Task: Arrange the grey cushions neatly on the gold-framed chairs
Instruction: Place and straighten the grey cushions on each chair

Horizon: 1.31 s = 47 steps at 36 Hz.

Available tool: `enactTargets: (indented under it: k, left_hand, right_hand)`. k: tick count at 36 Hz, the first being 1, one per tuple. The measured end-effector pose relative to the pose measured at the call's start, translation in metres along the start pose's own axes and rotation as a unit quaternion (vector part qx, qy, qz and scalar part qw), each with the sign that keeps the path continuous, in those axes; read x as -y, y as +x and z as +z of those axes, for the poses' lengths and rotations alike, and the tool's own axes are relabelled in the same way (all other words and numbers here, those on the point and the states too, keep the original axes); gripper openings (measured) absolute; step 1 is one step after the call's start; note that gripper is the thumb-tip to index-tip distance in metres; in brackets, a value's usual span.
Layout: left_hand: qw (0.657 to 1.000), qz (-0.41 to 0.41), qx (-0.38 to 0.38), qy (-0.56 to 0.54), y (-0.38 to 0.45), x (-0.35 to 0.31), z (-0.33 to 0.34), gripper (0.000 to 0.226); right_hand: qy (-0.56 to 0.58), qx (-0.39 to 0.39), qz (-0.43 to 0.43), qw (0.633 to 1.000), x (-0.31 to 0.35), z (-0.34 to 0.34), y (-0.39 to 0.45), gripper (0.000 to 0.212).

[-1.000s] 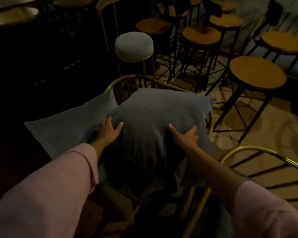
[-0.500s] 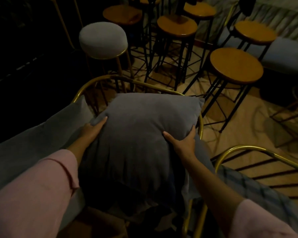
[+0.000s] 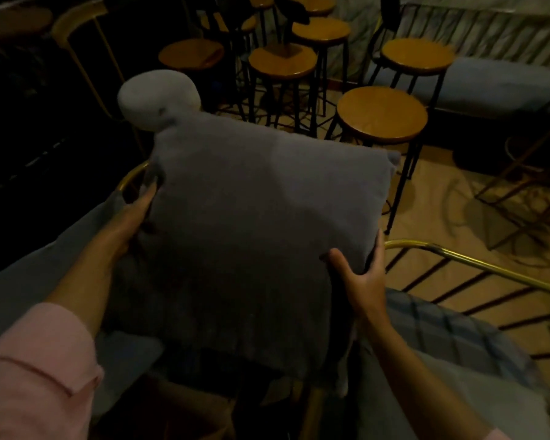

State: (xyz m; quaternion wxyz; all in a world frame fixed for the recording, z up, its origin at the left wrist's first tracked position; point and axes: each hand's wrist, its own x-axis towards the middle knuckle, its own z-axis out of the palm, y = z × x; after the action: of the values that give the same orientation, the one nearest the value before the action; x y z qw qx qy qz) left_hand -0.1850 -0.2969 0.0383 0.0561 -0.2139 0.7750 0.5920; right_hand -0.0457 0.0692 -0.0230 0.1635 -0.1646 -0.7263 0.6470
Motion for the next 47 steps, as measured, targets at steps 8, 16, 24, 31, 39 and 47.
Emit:
enactTargets:
  k: [8,16,24,31,39,47]
  left_hand:
    - [0.984,0.13,0.111,0.059,-0.108,-0.066,0.14,0.133]
    - [0.958,0.238,0.152,0.053,-0.196,-0.056,0.324,0.117]
    - [0.97,0.2,0.137,0.011,-0.218,-0.012,0.455,0.113]
    - [0.966,0.143,0.203,0.064,-0.2,0.06,0.51,0.104]
    - [0.903,0.0,0.277,0.329,-0.189,0.159,0.522,0.122]
    - [0.931,0.034,0.238,0.274,-0.17,0.15,0.528,0.122]
  right_hand:
    - [-0.034,-0.073,0.001,0.997,0.004,-0.166,0.022,0.121]
    - [-0.077,-0.103,-0.01,0.992,-0.008,-0.348,0.038,0.137]
    - [-0.096,-0.071,0.048,0.992,-0.052,-0.46,0.078,0.133]
    - [-0.064,-0.04,0.101,0.992,-0.123,-0.504,0.101,0.122]
    - [-0.156,0.017,0.189,0.969,-0.218,-0.492,0.07,0.097]
    - [-0.168,-0.005,0.195,0.966,-0.222,-0.496,0.081,0.064]
